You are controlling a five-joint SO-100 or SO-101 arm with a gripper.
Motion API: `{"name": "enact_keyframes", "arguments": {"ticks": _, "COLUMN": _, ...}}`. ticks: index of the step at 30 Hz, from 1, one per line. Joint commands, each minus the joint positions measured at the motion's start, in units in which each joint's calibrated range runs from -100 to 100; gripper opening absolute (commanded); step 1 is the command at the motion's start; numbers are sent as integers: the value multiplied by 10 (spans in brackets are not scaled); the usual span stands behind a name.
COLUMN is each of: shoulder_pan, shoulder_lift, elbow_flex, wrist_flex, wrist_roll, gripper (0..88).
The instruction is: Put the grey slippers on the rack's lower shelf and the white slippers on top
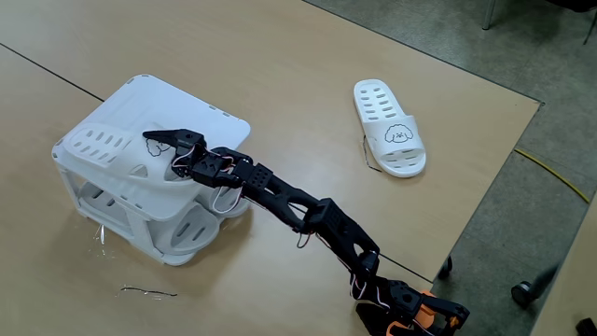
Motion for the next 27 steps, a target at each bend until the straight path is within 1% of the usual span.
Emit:
{"name": "enact_keyframes", "arguments": {"ticks": 1, "shoulder_pan": 3, "shoulder_lift": 3, "elbow_flex": -80, "wrist_flex": -8, "wrist_roll": 4, "gripper": 7}}
{"name": "enact_keyframes", "arguments": {"ticks": 6, "shoulder_pan": 9, "shoulder_lift": 21, "elbow_flex": -83, "wrist_flex": -8, "wrist_roll": 4, "gripper": 13}}
{"name": "enact_keyframes", "arguments": {"ticks": 7, "shoulder_pan": 11, "shoulder_lift": 22, "elbow_flex": -82, "wrist_flex": -8, "wrist_roll": 4, "gripper": 29}}
{"name": "enact_keyframes", "arguments": {"ticks": 9, "shoulder_pan": 12, "shoulder_lift": 22, "elbow_flex": -79, "wrist_flex": -8, "wrist_roll": 4, "gripper": 115}}
{"name": "enact_keyframes", "arguments": {"ticks": 10, "shoulder_pan": 12, "shoulder_lift": 22, "elbow_flex": -79, "wrist_flex": -8, "wrist_roll": 4, "gripper": 175}}
{"name": "enact_keyframes", "arguments": {"ticks": 11, "shoulder_pan": 12, "shoulder_lift": 22, "elbow_flex": -78, "wrist_flex": -8, "wrist_roll": 4, "gripper": 209}}
{"name": "enact_keyframes", "arguments": {"ticks": 18, "shoulder_pan": 7, "shoulder_lift": 12, "elbow_flex": -75, "wrist_flex": -7, "wrist_roll": 4, "gripper": 319}}
{"name": "enact_keyframes", "arguments": {"ticks": 21, "shoulder_pan": 5, "shoulder_lift": -7, "elbow_flex": -64, "wrist_flex": -5, "wrist_roll": 4, "gripper": 333}}
{"name": "enact_keyframes", "arguments": {"ticks": 27, "shoulder_pan": 11, "shoulder_lift": -118, "elbow_flex": 92, "wrist_flex": -7, "wrist_roll": 4, "gripper": 330}}
